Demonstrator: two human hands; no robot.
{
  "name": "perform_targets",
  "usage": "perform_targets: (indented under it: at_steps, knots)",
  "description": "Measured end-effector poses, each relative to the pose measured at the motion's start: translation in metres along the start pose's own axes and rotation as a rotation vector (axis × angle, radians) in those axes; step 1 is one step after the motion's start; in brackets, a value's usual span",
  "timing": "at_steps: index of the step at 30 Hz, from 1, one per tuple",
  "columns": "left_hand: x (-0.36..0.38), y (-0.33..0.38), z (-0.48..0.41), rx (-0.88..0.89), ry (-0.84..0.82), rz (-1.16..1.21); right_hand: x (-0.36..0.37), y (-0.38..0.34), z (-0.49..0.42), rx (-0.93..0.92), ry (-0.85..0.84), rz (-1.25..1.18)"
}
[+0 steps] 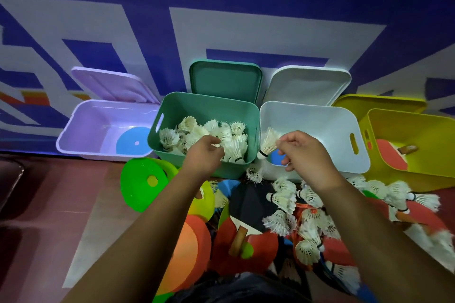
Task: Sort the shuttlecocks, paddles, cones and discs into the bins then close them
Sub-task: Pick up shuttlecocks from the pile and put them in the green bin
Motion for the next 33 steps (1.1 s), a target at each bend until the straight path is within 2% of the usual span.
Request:
perform_targets:
  at_steps: [13,21,26,33]
  knots:
    - [-0.085,-0.053,0.0,0.003,0.31,0.109,0.07,-0.043,-0.028,-0.071,-0.012,0.024]
    - [-0.096,-0.057,0.0,0.001,0.254,0.134,0.131,-0.088,-0.042,-0.195,-0.133,0.105]
    - [-0.093,-0.055,0.004,0.009,0.241,0.119,0.165,-0.073,-0.044,-0.213,-0.371,0.378]
    - [-0.082,-0.052,0.022,0.061,0.241,0.2,0.139,-0.046,-0.028,-0.129,-0.291,0.304]
Point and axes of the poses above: each hand's wrist, its own z-axis away from the middle knuckle, its own x-axis out of the palm, y = z × x, the point moved 2 cm from there along -z, towards the middle knuckle, and after that the axes turned 9 degrees about z, right-handed, at the moved point
